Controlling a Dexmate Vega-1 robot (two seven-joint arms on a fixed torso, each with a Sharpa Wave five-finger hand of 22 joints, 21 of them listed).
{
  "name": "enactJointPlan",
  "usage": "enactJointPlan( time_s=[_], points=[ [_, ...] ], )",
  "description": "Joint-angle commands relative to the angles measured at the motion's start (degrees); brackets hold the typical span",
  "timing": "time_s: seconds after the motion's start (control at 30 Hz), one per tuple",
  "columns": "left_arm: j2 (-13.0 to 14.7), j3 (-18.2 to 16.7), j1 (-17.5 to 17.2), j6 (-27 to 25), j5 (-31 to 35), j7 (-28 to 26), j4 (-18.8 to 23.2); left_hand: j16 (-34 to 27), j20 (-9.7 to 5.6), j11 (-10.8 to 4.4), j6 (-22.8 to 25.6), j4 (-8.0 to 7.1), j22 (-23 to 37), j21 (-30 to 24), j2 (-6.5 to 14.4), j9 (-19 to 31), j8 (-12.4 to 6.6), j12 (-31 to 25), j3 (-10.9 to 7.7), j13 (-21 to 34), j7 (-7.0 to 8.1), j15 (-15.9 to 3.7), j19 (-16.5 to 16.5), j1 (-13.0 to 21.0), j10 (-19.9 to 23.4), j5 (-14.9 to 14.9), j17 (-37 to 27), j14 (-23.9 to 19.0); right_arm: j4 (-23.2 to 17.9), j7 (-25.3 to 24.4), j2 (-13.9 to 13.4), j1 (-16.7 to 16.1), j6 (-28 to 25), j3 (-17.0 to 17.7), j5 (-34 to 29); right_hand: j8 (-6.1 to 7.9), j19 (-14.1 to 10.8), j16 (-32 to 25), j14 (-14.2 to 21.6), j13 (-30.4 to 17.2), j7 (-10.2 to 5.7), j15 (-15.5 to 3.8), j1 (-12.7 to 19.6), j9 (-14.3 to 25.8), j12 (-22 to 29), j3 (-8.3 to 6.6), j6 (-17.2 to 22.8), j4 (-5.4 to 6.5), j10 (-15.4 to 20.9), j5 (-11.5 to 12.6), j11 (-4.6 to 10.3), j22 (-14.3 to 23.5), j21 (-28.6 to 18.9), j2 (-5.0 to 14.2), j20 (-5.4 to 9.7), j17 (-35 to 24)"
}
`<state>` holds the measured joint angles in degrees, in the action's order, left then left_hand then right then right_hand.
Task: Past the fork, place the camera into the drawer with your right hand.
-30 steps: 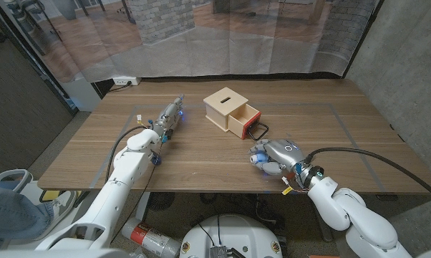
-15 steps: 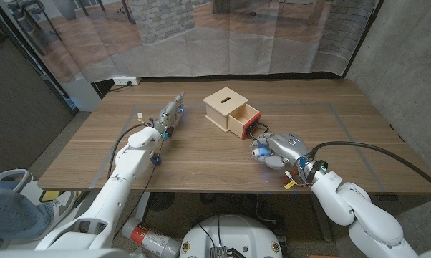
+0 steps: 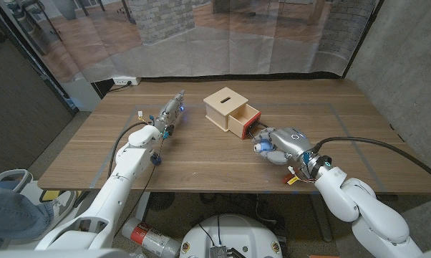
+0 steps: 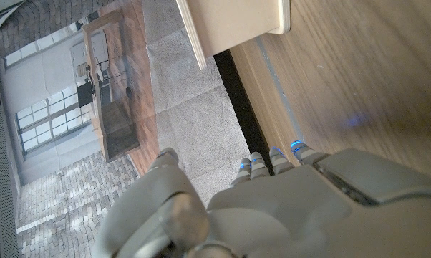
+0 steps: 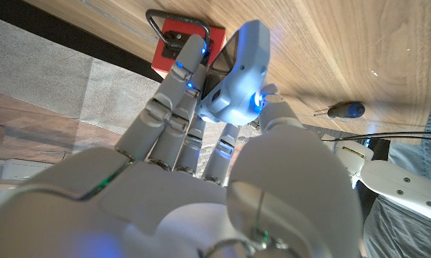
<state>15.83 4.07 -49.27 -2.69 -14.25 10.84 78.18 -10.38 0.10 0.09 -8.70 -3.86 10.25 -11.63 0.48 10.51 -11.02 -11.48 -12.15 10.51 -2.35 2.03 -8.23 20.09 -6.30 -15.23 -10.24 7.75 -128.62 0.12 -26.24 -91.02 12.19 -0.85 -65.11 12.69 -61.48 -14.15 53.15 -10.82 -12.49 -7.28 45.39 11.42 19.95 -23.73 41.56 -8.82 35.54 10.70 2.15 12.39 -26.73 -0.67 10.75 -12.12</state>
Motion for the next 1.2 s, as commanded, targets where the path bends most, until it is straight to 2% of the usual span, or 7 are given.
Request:
enactJointPlan(
  time_s=[0.03, 0.77, 1.2],
  points=[
    [0.7, -0.3, -1.2, -1.1, 0.1, -0.6, 2.6, -0.3, 0.19, -0.26, 0.2, 0.04, 0.3, 0.0, 0.5, 0.3, -0.33, -0.1, 0.05, 0.2, 0.01, 0.40, -0.2, 0.2, -0.1, 0.1, -0.3, 0.2, -0.7, 0.2, 0.3, 0.9, 1.5, 1.2, -0.3, -0.06, -0.8, 0.3, 0.7, -0.2, -0.07, -5.75, 3.3, 0.2, -0.2, 0.01, 0.7, 0.45, 7.8, 0.0, 7.40, 0.3, -0.5, 2.83, 1.51, -0.3],
    [1.7, -0.9, -2.9, -2.1, -0.1, -1.4, 5.8, -0.3, 0.20, -0.15, 0.2, 0.06, 0.3, 0.0, 0.6, 0.3, -0.30, -0.1, 0.22, 0.2, -0.01, 0.41, -0.2, 0.3, -0.1, 0.2, -0.3, 0.3, -2.6, 1.0, 0.4, 2.6, 3.1, 3.2, -1.1, -0.23, -0.9, 0.7, 1.0, -0.2, -0.08, -5.76, 3.6, 0.2, -0.6, 0.28, 1.5, 0.57, 8.7, -0.1, 7.59, 0.4, -1.1, 3.03, 1.54, -0.4],
    [1.8, -1.0, -3.5, -2.1, -0.3, -1.7, 6.8, -0.3, 0.21, -0.30, 0.2, 0.08, 0.3, 0.0, 0.7, 0.3, -0.29, -0.1, 0.31, 0.2, 0.03, 0.39, -0.2, 0.3, -0.1, 0.2, -0.2, 0.3, -2.7, 1.3, 1.0, 4.2, 4.3, 5.0, 0.5, -0.15, -0.8, 0.9, 1.1, -0.3, -0.03, -5.78, 3.7, 0.3, -0.9, 0.43, 2.1, 0.65, 9.0, -0.1, 7.64, 0.4, -1.4, 3.14, 1.52, -0.5]
  ],
)
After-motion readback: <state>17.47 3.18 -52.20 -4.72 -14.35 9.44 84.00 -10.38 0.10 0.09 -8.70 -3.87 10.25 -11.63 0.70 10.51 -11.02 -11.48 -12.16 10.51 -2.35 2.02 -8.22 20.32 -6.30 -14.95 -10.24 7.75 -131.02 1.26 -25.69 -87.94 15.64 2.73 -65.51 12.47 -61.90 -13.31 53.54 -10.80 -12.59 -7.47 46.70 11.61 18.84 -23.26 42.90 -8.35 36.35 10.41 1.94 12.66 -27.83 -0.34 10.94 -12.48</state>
